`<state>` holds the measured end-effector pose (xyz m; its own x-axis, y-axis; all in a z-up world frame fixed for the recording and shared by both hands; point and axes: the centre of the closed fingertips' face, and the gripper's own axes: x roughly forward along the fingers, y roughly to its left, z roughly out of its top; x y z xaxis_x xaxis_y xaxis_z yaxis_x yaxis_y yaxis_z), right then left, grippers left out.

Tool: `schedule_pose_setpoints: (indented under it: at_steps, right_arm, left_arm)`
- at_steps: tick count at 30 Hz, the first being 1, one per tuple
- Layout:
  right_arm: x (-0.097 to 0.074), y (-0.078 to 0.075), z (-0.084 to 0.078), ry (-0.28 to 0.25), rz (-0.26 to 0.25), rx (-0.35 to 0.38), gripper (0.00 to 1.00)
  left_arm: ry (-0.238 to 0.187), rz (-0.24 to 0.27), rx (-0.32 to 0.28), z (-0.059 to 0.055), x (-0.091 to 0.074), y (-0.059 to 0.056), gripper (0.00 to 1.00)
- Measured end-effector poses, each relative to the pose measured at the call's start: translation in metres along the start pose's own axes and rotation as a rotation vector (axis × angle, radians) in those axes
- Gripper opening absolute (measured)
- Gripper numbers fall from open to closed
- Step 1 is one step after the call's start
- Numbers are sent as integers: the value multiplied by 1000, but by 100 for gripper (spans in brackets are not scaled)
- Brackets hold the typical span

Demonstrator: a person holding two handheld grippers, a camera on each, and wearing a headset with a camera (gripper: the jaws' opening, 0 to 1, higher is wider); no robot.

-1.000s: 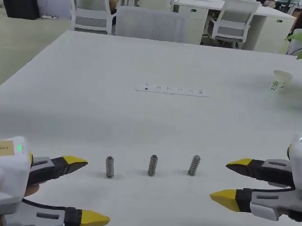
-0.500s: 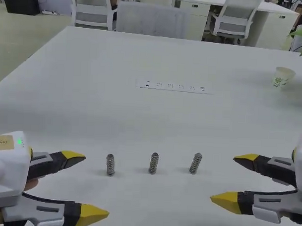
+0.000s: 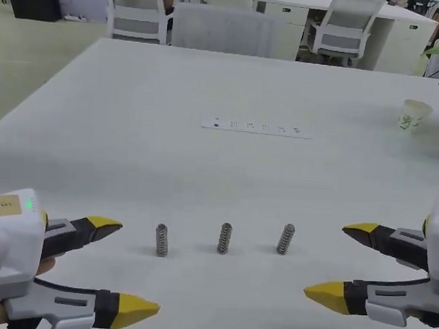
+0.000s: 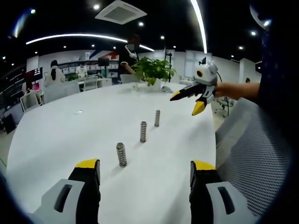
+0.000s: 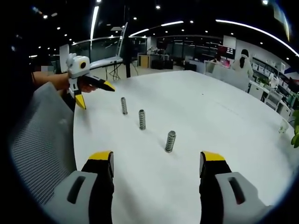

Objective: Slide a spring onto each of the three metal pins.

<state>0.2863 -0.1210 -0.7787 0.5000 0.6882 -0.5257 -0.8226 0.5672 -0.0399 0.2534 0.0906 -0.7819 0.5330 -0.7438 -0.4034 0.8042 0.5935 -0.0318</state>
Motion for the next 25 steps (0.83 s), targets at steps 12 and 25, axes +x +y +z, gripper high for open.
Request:
schedule_pose_setpoints:
  at_steps: [12,25]
  right_arm:
    - [0,-2,4,-12,-5,8,78]
    - [3,0,4,2,0,7,79]
  left_arm:
    - [-9,4,-1,4,1,0,77]
    - [-8,1,-1,3,2,1,77]
